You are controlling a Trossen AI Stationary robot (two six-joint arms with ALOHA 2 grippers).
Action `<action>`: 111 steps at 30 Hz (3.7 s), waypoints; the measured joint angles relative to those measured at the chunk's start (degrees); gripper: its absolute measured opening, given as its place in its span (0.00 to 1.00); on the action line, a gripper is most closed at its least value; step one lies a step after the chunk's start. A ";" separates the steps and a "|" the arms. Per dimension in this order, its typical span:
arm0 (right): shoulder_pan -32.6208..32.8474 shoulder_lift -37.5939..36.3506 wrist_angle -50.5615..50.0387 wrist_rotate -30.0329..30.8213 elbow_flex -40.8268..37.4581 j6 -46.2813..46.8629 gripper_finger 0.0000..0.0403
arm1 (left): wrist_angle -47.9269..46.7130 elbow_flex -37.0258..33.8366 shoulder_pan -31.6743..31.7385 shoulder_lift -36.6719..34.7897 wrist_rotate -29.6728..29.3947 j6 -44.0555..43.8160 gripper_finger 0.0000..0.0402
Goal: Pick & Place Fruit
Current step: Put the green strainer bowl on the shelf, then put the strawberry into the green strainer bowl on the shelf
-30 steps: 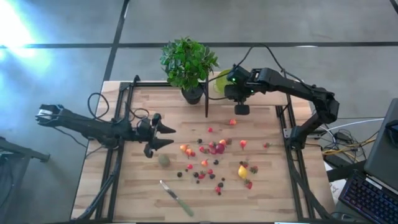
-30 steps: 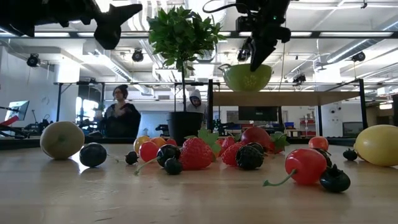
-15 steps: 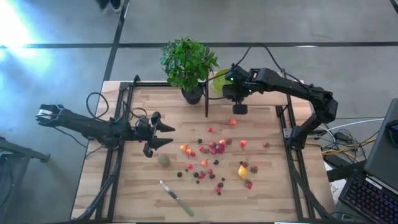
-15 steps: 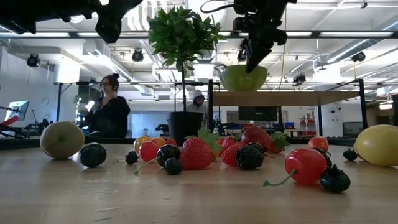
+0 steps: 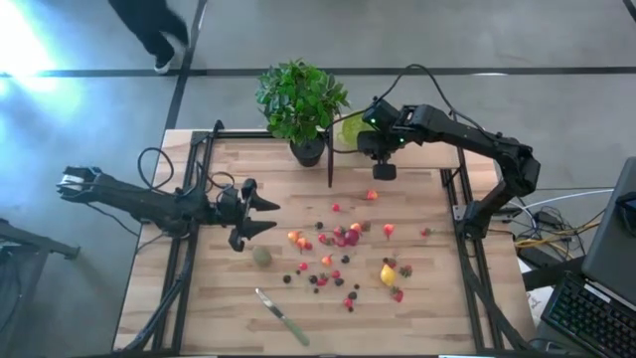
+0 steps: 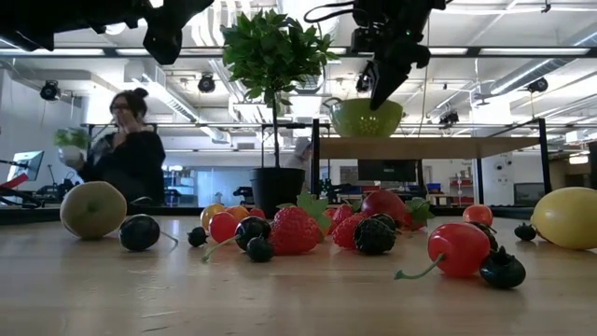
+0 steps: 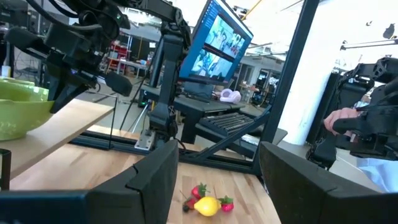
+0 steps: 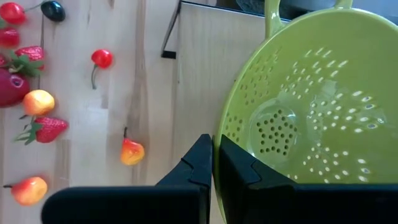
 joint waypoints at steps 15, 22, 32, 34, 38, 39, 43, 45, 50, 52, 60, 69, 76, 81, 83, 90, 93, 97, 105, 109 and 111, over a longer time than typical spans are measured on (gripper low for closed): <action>-1.04 -0.77 -8.32 4.76 0.15 1.13 0.02 | -0.02 0.00 0.00 0.00 0.03 -0.18 0.57; -4.26 -4.39 -16.43 4.98 0.01 5.98 0.02 | -0.85 -0.02 -0.02 0.00 0.09 -0.63 0.57; -7.27 -16.13 -16.13 4.60 -5.38 7.61 0.02 | -1.09 -0.02 -0.02 0.02 0.09 -1.27 0.57; -8.28 -18.60 -15.67 4.57 -7.47 7.74 0.02 | -1.09 -0.02 -0.02 0.02 0.09 -1.28 0.57; -10.94 -22.65 -12.37 4.71 -12.10 7.49 0.02 | -1.02 -0.02 -0.02 0.02 0.09 -1.29 0.57; -11.53 -23.36 -11.34 4.71 -13.09 7.45 0.02 | -0.90 -0.02 -0.02 0.02 0.09 -1.29 0.57; -13.41 -24.36 -9.97 4.66 -15.84 6.62 0.02 | -0.43 -0.02 -0.02 0.02 0.09 -1.29 0.57; -13.76 -23.95 -9.97 4.68 -16.77 6.13 0.02 | -0.30 -0.02 -0.02 0.02 0.09 -1.29 0.57; -13.73 -21.84 -9.77 4.74 -17.08 4.85 0.02 | 0.03 -0.02 -0.02 0.02 0.09 -1.29 0.57; -13.73 -21.08 -9.62 4.77 -16.72 4.70 0.02 | 0.04 -0.02 -0.02 0.02 0.07 -1.29 0.57; -14.12 -19.83 -9.77 6.56 -16.13 4.50 0.02 | 0.02 -0.04 -0.02 0.02 0.07 -1.29 0.57; -15.22 -20.64 -11.60 4.86 -16.13 4.59 0.02 | 0.01 -0.04 -0.02 0.02 0.07 -1.29 0.57; -15.23 -20.74 -11.69 4.44 -16.13 6.43 0.03 | 0.02 -0.04 -0.02 0.02 0.07 -1.29 0.57; -15.23 -20.89 -11.89 4.02 -16.20 6.23 0.09 | 0.00 -0.04 -0.02 0.02 0.07 -1.29 0.57; -15.23 -20.90 -11.85 4.04 -16.20 6.24 0.13 | 0.00 -0.04 -0.04 0.02 0.07 -1.29 0.57; -15.23 -20.98 -11.97 4.19 -15.97 5.86 0.24 | 0.00 -0.04 -0.02 0.02 0.06 -1.29 0.57; -15.23 -21.12 -11.99 4.22 -14.38 6.14 0.29 | 0.00 -0.04 -0.02 0.02 0.06 -1.26 0.57; -15.07 -21.31 -12.28 4.21 -11.77 7.69 0.33 | 0.00 -0.04 -0.02 0.02 0.04 -0.57 0.57; -13.74 -21.42 -13.91 0.61 -7.74 13.82 0.38 | 0.02 -0.04 -0.02 0.02 0.04 -0.47 0.57; -12.26 -21.42 -13.90 -3.27 -6.27 17.17 0.36 | 0.02 -0.04 -0.02 0.02 0.03 0.53 0.57; -11.18 -21.40 -13.89 -4.22 -5.48 18.29 0.34 | 0.02 -0.04 -0.02 0.02 0.02 1.06 0.57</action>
